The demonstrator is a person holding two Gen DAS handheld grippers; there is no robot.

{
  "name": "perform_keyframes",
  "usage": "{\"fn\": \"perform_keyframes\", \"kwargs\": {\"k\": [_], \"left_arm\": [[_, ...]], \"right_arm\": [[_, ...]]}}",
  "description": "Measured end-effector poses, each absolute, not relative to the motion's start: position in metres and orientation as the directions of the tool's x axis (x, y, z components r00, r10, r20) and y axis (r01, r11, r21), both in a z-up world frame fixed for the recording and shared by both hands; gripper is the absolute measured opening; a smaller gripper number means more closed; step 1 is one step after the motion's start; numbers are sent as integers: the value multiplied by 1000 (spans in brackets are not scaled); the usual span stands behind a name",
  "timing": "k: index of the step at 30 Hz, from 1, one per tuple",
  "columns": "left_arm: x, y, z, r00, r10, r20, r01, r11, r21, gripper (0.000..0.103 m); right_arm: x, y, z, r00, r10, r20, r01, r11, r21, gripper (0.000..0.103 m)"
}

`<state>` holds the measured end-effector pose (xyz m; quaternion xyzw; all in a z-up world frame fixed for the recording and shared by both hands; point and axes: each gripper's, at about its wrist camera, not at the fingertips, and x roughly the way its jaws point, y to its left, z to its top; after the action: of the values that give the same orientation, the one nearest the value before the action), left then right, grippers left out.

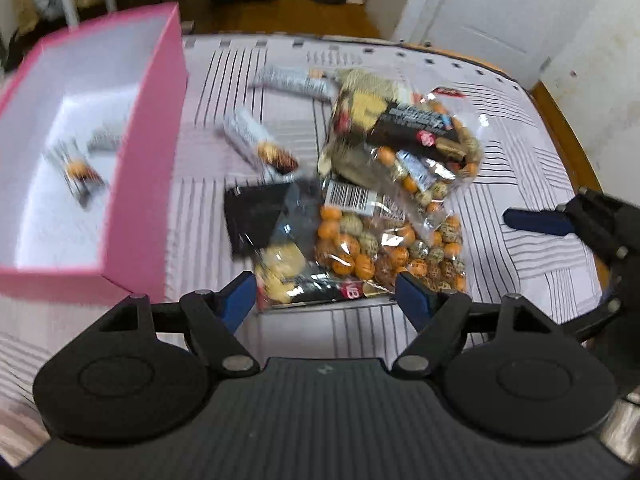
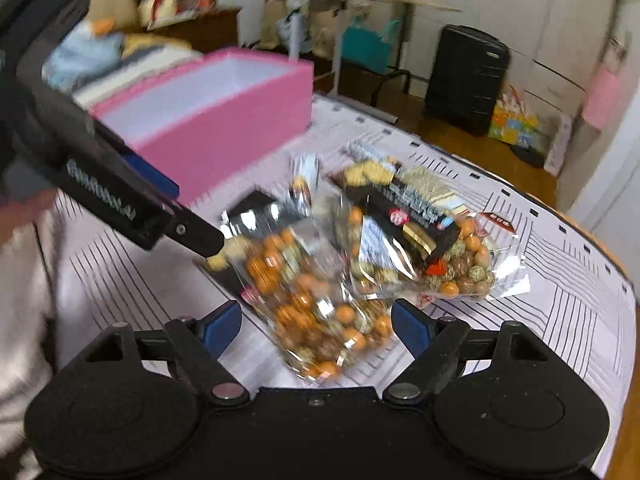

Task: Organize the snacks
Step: 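Move the right gripper to the clear bag of coated nuts and grasp it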

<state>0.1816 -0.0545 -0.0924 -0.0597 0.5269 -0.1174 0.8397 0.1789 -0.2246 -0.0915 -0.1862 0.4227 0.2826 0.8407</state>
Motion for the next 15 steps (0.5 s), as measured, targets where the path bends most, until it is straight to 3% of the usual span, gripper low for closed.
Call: {"fn": "perform_keyframes", "kwargs": {"k": [6, 9, 15], "left_arm": [[181, -62, -128, 452, -282, -846, 34, 954, -299, 74], [183, -67, -140, 467, -259, -846, 17, 959, -284, 71], [183, -66, -152, 486, -257, -836, -12, 954, -301, 66]], "right_arm": [[194, -225, -125, 438, 304, -846, -677, 731, -88, 85], [201, -225, -138, 460, 278, -844, -688, 712, -140, 99], [211, -226, -154, 437, 309, -845, -717, 687, -120, 103]]}}
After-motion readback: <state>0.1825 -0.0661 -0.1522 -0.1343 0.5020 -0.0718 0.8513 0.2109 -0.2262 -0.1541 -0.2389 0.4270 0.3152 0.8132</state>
